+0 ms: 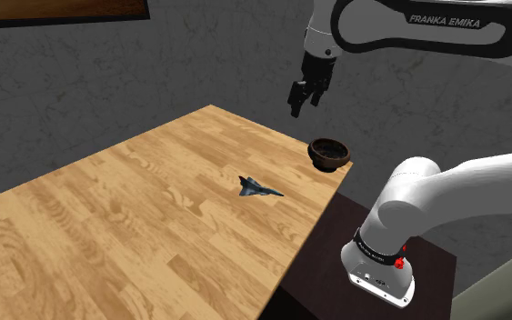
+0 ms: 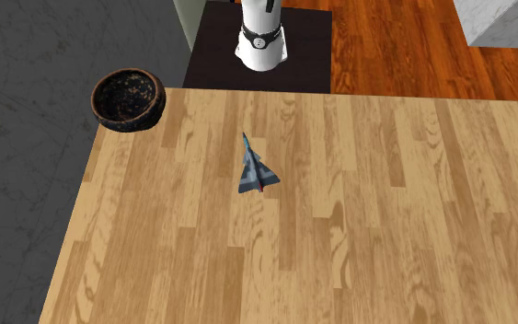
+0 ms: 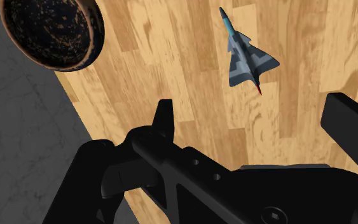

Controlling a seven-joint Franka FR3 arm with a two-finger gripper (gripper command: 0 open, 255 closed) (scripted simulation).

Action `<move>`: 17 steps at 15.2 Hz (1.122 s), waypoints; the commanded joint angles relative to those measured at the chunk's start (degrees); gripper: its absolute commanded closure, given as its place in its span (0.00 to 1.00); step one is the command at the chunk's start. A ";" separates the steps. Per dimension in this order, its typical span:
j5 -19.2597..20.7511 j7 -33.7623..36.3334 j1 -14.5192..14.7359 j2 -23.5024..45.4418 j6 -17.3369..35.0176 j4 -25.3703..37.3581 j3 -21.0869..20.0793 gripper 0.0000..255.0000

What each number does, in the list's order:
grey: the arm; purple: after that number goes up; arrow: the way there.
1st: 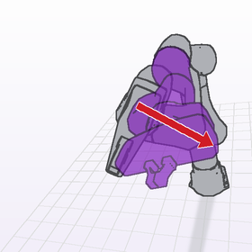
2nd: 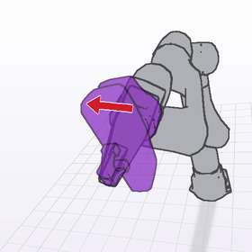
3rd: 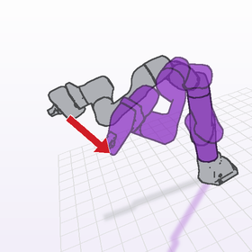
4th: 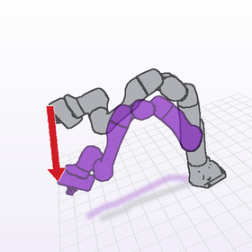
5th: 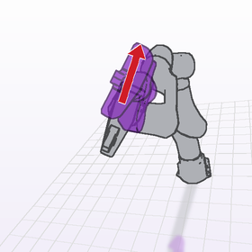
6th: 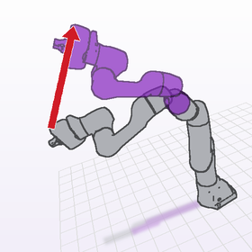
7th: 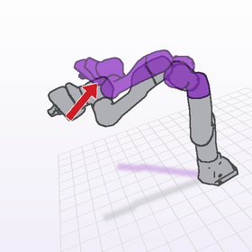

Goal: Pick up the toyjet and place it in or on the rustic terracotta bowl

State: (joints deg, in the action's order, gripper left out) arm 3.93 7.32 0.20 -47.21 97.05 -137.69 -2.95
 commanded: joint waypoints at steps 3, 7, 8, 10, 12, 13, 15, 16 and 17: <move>-0.01 -3.32 0.79 1.26 3.60 -2.75 1.97 0.00; -0.15 -10.12 2.38 5.04 10.88 -7.27 5.87 0.00; -0.24 -11.87 2.78 6.25 12.72 -8.20 6.82 0.00; -0.52 -15.45 3.64 8.98 16.41 -9.79 8.73 0.00; -0.95 -19.13 4.61 12.13 20.08 -11.05 10.63 0.00; -1.26 -21.04 5.13 13.85 21.91 -11.54 11.56 0.00; -2.06 -24.96 6.31 17.57 25.52 -12.28 13.43 0.00; -2.61 -27.01 6.93 19.56 27.29 -12.51 14.34 0.00; -3.25 -29.13 7.59 21.63 29.03 -12.66 15.22 0.00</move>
State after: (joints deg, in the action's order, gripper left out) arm 1.22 -19.47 7.17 -27.53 123.98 -149.82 11.28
